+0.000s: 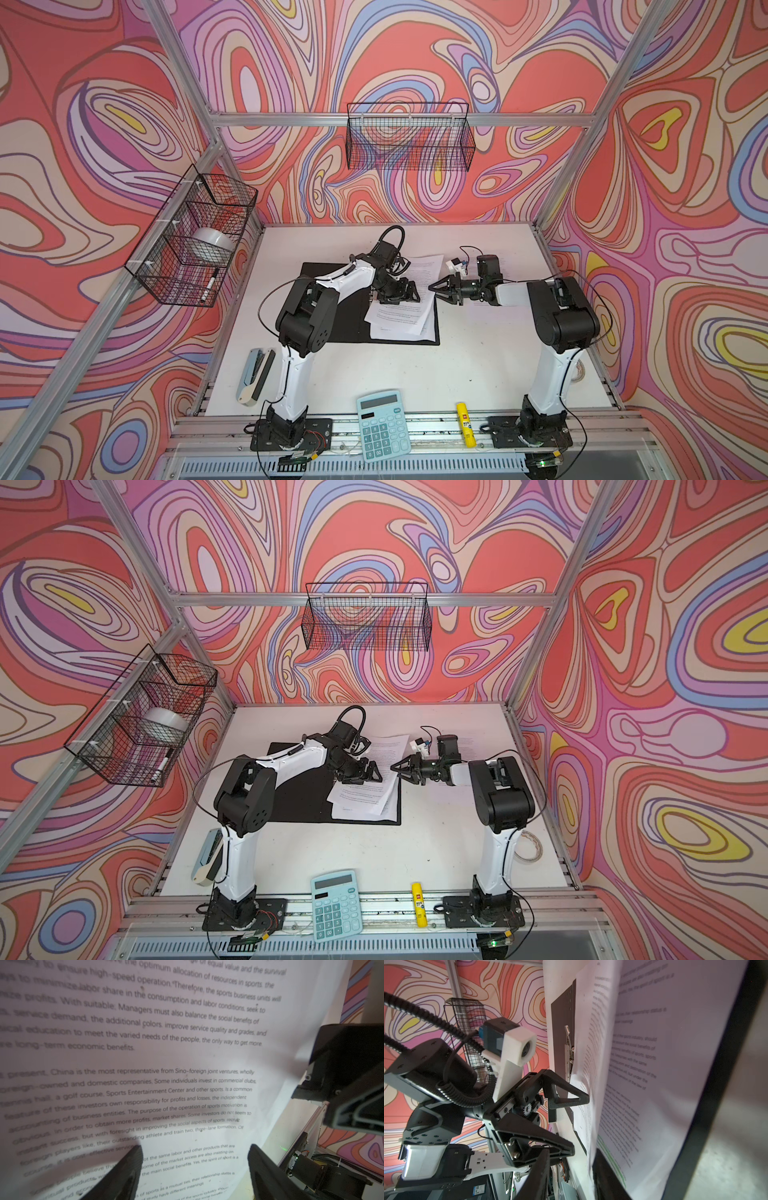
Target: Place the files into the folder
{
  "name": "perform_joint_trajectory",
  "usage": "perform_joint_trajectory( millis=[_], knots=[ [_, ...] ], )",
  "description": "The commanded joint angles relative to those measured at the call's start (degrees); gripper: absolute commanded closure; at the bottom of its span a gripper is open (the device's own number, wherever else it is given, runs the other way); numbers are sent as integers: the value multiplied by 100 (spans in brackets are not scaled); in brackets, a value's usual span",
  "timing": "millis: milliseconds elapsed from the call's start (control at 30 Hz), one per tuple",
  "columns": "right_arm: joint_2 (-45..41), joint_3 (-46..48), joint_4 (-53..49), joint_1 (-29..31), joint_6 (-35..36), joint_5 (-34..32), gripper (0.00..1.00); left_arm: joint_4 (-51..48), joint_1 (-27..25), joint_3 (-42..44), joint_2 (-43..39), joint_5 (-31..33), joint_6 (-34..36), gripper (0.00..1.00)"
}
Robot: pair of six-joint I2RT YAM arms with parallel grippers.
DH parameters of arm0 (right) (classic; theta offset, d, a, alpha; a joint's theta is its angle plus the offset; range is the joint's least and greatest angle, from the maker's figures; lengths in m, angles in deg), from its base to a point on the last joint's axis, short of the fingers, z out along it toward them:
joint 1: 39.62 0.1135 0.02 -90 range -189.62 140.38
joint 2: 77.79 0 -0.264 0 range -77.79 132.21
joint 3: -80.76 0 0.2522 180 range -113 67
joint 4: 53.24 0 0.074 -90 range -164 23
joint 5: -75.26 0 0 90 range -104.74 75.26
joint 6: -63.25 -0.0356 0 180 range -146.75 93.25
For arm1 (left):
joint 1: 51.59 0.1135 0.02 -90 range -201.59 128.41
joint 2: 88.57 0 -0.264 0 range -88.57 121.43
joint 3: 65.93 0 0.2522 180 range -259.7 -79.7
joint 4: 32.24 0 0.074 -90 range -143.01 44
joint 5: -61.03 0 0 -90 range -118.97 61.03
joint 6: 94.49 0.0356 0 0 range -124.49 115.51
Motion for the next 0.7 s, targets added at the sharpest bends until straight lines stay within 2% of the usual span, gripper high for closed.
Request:
perform_joint_trajectory(
  millis=[0, 133, 233, 367, 500, 667],
  knots=[
    [57, 42, 239, -28, -54, 397, 63, -200, -18, -166, 115, -34, 132, 20],
    [59, 42, -169, -28, 290, 324, 58, -201, -17, -170, 202, 7, 5, 21],
    [35, 72, -195, -30, 348, 325, 59, -183, -17, -172, 241, 19, -105, 26],
    [15, -9, -360, -31, 432, 217, 64, -325, -17, -289, 33, 156, 56, 27],
    [-2, -196, -599, -30, 543, 180, 69, -555, -17, -365, -493, 444, 610, 22],
    [89, -627, -1286, -30, 916, 196, 79, -868, -17, -161, -1406, 1060, 1869, 18]
  ],
)
